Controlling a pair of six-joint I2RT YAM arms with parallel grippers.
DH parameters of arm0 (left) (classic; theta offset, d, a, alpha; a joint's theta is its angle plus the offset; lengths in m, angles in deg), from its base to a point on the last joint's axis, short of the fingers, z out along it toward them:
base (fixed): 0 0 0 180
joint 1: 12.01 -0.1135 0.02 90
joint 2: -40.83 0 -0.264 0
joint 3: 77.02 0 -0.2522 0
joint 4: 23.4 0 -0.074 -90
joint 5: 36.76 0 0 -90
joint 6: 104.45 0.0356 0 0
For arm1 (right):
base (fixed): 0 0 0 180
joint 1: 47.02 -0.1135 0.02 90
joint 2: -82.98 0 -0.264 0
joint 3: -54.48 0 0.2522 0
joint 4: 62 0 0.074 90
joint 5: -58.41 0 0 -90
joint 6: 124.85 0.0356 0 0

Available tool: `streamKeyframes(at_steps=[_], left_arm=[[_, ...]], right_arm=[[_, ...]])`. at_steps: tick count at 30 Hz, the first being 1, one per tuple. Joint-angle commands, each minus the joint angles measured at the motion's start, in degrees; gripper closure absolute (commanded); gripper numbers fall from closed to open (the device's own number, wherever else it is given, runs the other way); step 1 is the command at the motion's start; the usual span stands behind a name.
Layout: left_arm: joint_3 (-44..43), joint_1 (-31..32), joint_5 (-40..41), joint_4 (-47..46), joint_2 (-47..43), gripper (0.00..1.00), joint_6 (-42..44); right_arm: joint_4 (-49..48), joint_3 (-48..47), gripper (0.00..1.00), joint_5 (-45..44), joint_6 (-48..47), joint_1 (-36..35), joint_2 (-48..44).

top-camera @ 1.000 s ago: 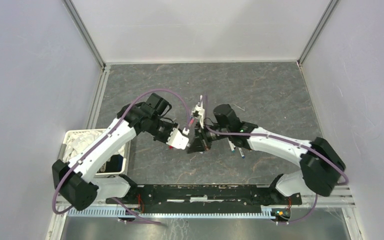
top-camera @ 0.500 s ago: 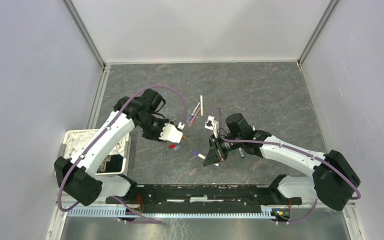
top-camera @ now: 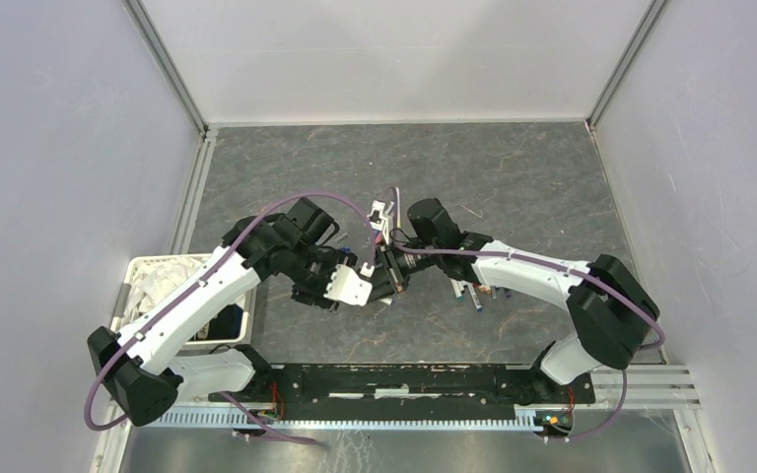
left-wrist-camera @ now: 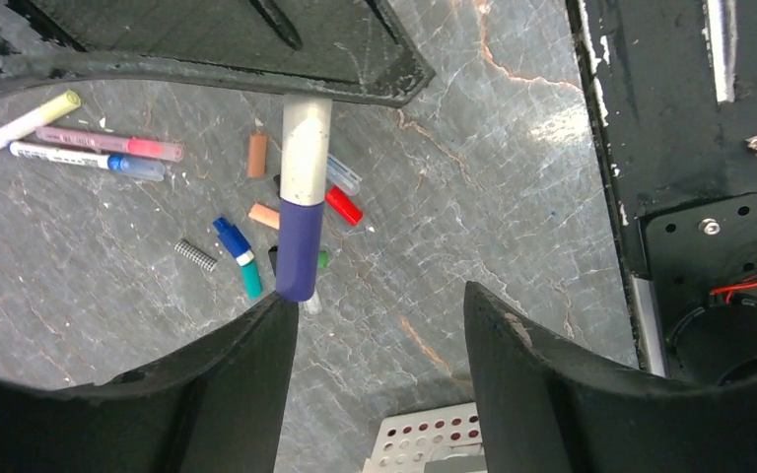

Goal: Open the pen caps
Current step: Open the pen cap from the pen.

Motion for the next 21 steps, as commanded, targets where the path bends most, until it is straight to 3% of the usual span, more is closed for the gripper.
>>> streamKeyframes(at_steps=[1, 12, 21], left_arm=[[0.5, 1.2, 0.7, -7.6, 1.1, 0.34, -3.1], [1.5, 1.4, 9.3, -11.1, 0.9, 0.35, -2.7], [-2.5, 2.3, -2.1, -2.5, 1.6, 0.36, -1.0]], right_arm=[[-4.9, -4.3, 1.00, 2.1, 1.3, -1.0, 1.5], [3.1, -2.8, 1.00, 1.5, -4.8, -1.1, 0.2], [-2.3, -6.2, 1.00, 1.6, -0.8, -1.1, 2.2]])
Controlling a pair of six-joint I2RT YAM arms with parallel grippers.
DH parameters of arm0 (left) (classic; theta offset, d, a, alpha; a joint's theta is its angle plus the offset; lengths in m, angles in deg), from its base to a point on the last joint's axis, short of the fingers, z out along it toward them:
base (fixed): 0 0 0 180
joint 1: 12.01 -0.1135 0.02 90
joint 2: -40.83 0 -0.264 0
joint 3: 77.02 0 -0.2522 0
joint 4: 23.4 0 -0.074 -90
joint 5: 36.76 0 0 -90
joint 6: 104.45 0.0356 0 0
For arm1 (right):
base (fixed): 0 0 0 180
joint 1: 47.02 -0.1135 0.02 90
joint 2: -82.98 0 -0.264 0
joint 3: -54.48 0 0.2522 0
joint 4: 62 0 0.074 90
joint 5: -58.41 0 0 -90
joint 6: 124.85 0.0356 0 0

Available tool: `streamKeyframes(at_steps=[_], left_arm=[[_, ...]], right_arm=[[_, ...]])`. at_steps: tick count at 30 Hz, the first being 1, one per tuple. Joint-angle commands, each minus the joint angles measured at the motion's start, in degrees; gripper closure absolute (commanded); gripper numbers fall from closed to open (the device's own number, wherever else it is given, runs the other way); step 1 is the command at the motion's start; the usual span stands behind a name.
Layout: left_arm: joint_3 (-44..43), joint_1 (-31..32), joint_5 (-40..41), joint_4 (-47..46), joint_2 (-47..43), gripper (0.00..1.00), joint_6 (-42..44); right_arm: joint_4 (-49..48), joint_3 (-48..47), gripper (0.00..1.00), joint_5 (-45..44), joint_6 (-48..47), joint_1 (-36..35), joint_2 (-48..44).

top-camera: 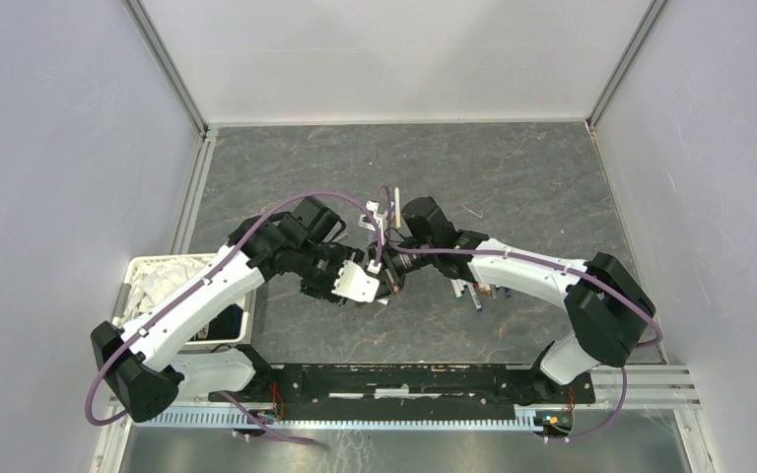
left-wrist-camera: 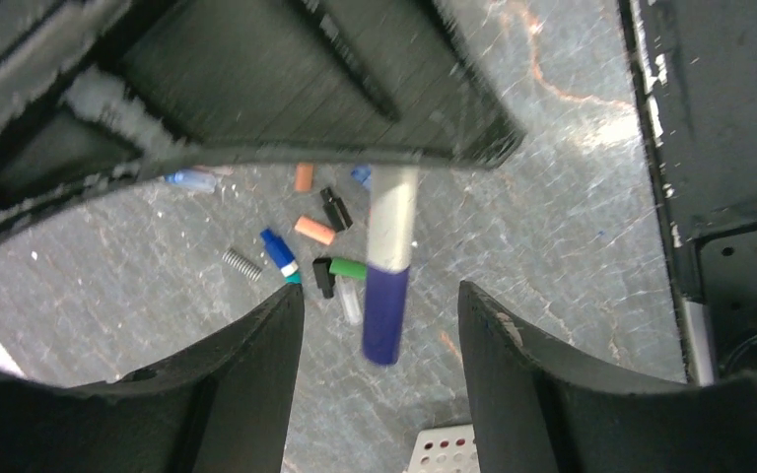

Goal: Open the pen caps
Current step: Open the pen cap from the pen.

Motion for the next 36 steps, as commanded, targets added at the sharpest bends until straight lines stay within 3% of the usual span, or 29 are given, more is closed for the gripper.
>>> streamKeyframes(at_steps=[1, 4, 10, 14, 17, 21, 23, 36], left_arm=[[-3.0, 1.1, -5.0, 4.0, 0.4, 0.37, 0.0], [-2.2, 1.3, -3.7, 3.9, 0.1, 0.46, 0.1], [-1.5, 1.4, -1.5, 2.9, 0.5, 0.82, 0.4], [0.4, 1.4, 2.0, 2.9, -0.1, 0.94, 2.6], [2.0, 1.3, 3.9, 2.4, -1.2, 0.92, 4.3], [1.8, 1.4, 4.9, 3.0, -1.8, 0.74, 4.6], [1.4, 1.4, 5.0, 3.1, -1.9, 0.70, 4.6], [-2.7, 1.7, 0.5, 2.9, 0.5, 0.69, 1.1]], right_arm=[[-3.9, -4.3, 1.00, 0.8, 1.1, -0.1, 0.8], [-4.6, -4.6, 1.00, 0.8, 1.6, 0.0, 1.5], [-6.0, -3.7, 1.00, 0.8, 2.4, -0.1, 1.7], [-4.1, -2.6, 1.00, 0.3, 0.9, -0.1, 0.9], [-1.7, -2.5, 1.00, 0.0, -0.8, 0.1, 0.5], [-0.2, -1.7, 1.00, 0.0, -1.8, 0.2, -0.2], [-0.2, -1.4, 1.00, 0.1, -1.8, 0.2, -0.4], [-3.1, -1.6, 1.00, 0.4, 0.6, 0.0, -0.2]])
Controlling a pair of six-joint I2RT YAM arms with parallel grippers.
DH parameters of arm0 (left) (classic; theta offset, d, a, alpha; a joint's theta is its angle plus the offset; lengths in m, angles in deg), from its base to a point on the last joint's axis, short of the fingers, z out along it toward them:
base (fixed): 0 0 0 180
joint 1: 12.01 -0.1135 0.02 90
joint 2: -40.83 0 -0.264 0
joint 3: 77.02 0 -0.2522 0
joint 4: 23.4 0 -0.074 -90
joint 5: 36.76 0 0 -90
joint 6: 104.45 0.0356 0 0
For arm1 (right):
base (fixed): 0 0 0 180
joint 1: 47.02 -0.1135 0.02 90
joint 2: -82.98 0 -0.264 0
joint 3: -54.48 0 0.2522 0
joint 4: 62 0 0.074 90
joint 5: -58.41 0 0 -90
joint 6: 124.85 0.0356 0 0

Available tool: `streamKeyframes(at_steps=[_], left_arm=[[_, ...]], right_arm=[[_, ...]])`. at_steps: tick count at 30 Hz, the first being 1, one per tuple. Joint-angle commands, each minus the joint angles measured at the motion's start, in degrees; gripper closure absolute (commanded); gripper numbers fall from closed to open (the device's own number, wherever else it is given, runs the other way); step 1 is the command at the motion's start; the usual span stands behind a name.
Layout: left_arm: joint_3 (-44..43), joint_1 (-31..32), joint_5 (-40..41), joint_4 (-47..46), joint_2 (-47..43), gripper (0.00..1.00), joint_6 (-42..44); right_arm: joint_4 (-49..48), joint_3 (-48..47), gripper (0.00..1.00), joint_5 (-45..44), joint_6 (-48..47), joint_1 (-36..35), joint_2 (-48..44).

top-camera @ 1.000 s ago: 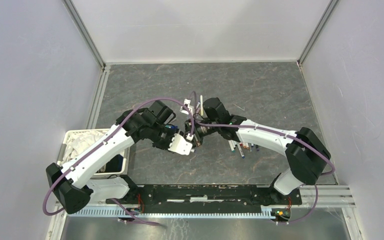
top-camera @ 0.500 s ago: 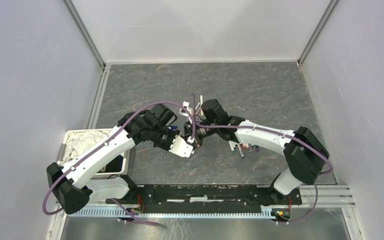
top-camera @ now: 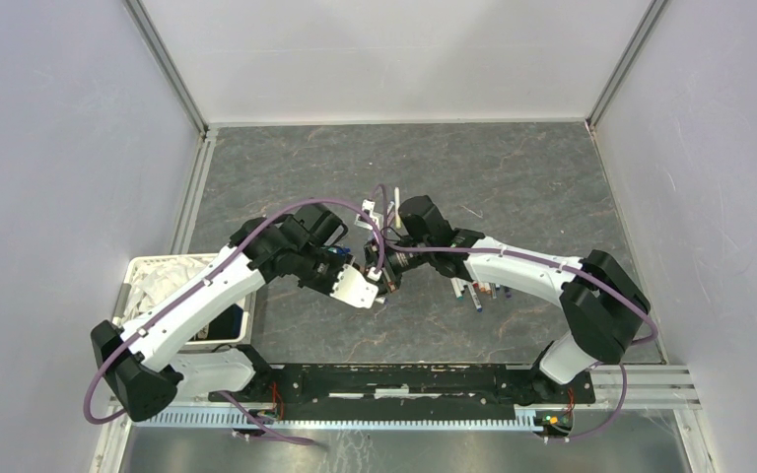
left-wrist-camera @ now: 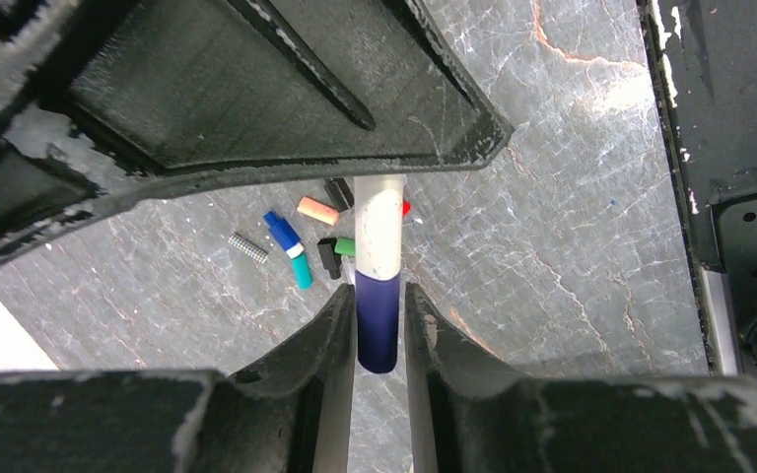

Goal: Open the pen caps
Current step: Open the pen cap from the pen.

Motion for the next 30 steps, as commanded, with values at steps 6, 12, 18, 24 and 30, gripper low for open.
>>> streamKeyframes(at_steps=[6, 12, 18, 24, 30], left_arm=[[-1.1, 1.5, -3.5, 0.6, 1.0, 0.77, -2.6], [0.5, 1.8, 0.2, 1.9, 0.0, 0.98, -0.1], [0.0, 1.8, 0.8, 2.3, -0.3, 0.92, 0.1], [0.0, 1.8, 3.4, 3.4, -0.5, 0.74, 1.0], [-0.7, 1.8, 3.2, 3.3, -0.5, 0.68, 1.2]], right_arm=[[-6.0, -1.4, 1.00, 0.9, 3.1, -0.4, -0.5], [-6.1, -0.2, 1.00, 0.9, 2.4, -0.5, -0.8], [-5.0, 0.8, 1.00, 0.5, 1.6, -0.5, -1.3], [-2.3, 1.0, 1.00, 0.4, -0.2, -0.4, -2.1], [-2.2, 1.0, 1.00, 0.4, -0.2, -0.4, -2.4]])
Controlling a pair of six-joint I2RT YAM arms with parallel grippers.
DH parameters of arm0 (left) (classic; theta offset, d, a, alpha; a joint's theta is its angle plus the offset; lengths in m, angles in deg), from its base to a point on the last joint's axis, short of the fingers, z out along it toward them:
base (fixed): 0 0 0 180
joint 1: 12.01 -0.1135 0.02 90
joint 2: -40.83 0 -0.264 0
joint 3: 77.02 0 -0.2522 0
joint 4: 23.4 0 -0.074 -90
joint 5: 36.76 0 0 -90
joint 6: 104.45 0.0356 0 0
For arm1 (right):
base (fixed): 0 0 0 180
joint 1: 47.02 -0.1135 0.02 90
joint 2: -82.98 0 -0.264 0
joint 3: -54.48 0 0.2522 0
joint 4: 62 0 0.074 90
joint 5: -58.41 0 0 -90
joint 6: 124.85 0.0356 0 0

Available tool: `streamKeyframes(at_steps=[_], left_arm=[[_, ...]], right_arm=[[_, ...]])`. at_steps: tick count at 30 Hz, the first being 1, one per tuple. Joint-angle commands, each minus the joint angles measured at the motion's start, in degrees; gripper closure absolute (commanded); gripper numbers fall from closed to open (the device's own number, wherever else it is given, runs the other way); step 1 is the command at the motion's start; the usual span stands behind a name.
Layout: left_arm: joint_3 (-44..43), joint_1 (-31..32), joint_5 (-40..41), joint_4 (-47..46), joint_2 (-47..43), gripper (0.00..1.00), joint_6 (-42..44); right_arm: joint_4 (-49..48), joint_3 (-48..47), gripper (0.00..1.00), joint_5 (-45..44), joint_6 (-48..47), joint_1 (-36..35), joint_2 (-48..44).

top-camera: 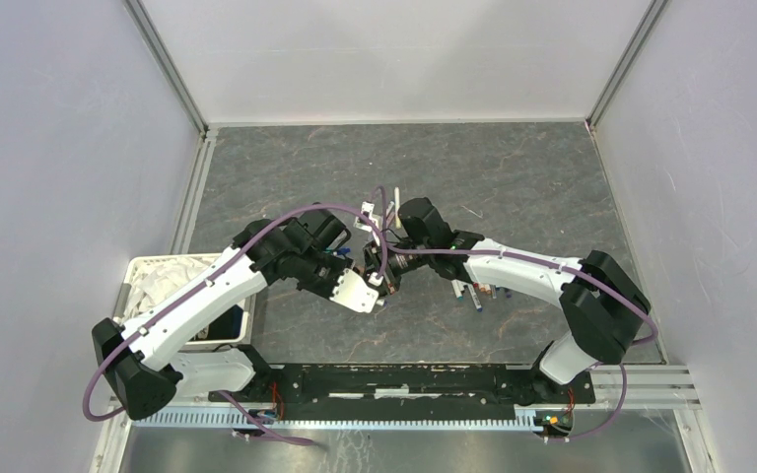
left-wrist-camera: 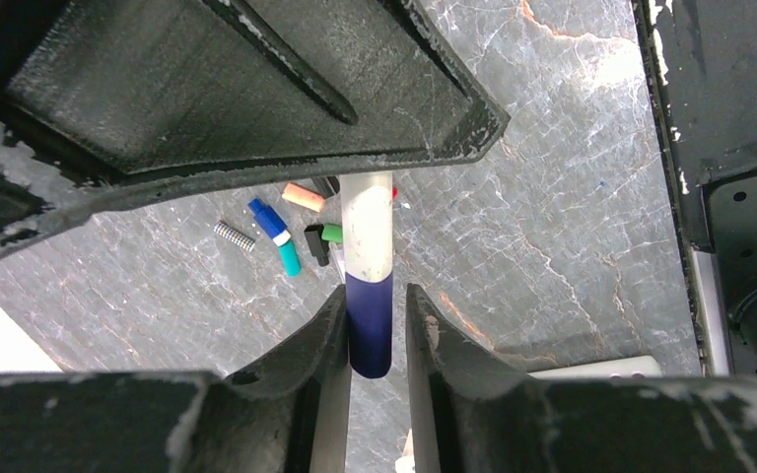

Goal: Open the pen caps
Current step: Open the pen cap from the pen.

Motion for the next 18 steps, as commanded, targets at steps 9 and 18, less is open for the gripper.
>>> streamKeyframes(at_steps=[9, 18], left_arm=[[-2.5, 0.1, -4.0, 0.9, 0.8, 0.82, -1.4], [-1.8, 0.8, -5.4, 1.3, 0.8, 0.98, -1.8]], right_arm=[[-4.0, 0.5, 1.00, 0.3, 1.2, 0.0, -1.9], [-8.9, -0.2, 0.82, 0.1, 4.7, -0.7, -0.1]])
